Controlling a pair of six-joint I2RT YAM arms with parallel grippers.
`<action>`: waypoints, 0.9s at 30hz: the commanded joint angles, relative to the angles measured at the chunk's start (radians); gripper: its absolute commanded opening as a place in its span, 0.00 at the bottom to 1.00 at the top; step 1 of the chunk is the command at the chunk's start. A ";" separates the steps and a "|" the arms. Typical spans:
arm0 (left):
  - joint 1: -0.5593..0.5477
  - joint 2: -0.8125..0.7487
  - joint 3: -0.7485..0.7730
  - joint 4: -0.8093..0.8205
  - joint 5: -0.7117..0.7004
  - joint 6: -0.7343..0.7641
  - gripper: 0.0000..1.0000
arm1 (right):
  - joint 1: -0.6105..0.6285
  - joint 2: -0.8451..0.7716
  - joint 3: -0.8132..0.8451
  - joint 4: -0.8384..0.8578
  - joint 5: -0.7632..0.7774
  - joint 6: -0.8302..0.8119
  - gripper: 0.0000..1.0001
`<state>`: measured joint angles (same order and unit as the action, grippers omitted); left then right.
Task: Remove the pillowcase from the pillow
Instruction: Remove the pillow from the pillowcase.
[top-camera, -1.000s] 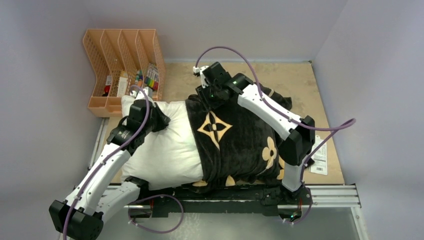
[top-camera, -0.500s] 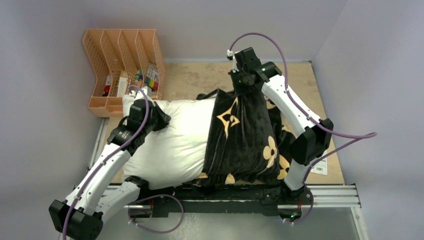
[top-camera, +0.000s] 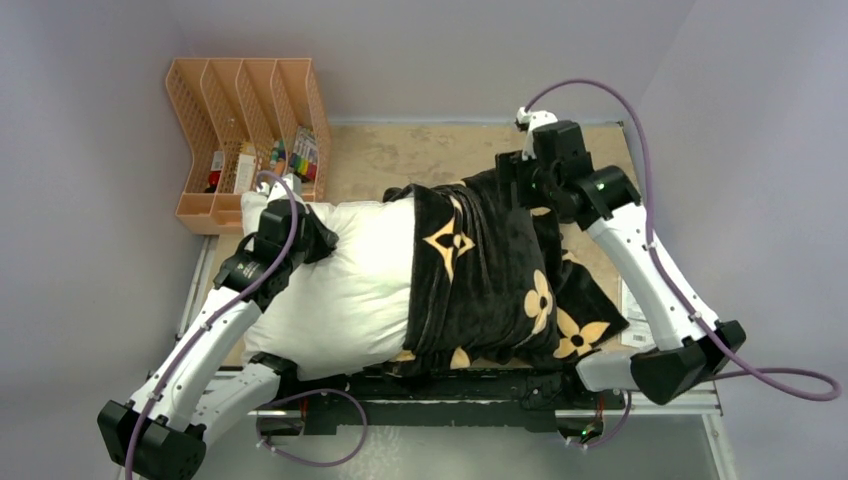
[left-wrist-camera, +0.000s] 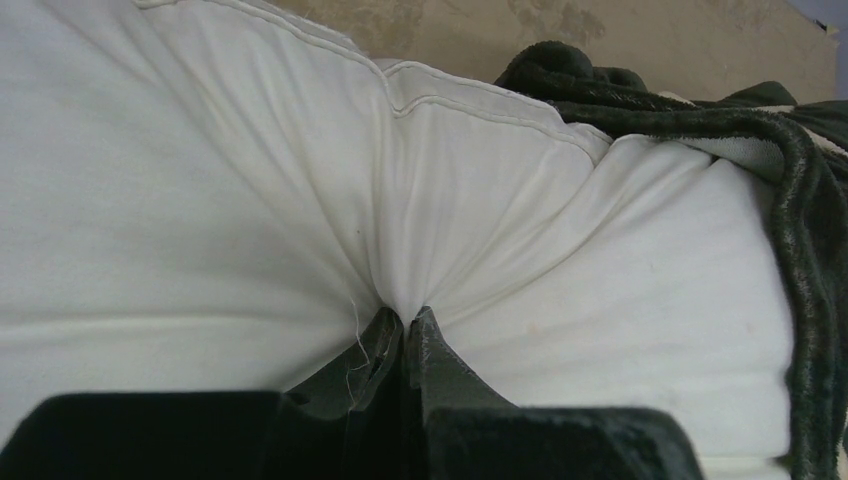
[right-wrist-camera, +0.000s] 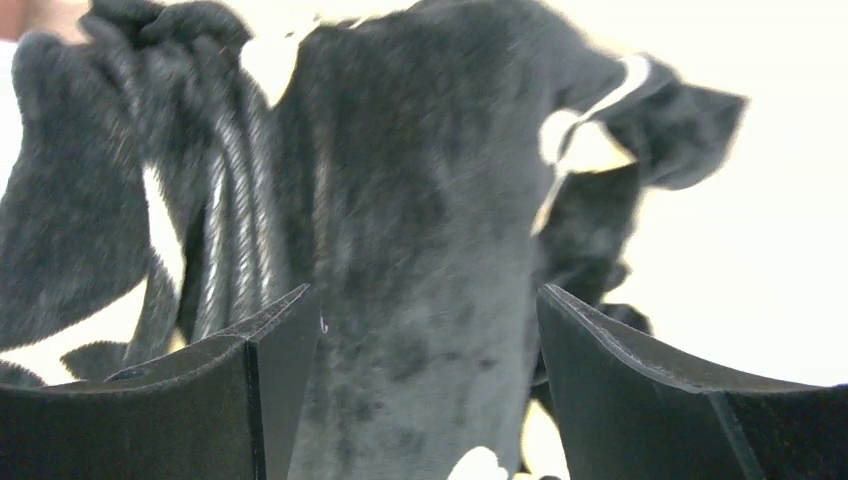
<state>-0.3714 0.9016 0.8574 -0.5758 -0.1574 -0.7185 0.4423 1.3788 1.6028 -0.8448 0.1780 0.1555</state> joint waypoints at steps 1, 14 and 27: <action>0.020 0.010 -0.015 -0.151 -0.086 0.054 0.00 | 0.008 0.022 -0.214 0.156 -0.240 0.128 0.78; 0.032 0.046 0.010 -0.188 -0.124 0.023 0.00 | -0.414 0.139 -0.232 0.302 0.096 0.084 0.00; 0.112 0.132 0.084 -0.158 -0.100 0.074 0.00 | -0.288 -0.053 -0.293 0.327 -0.430 0.044 0.45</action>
<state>-0.3000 1.0035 0.9054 -0.5728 -0.1379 -0.7345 0.0940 1.4975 1.3643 -0.6151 -0.2531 0.2577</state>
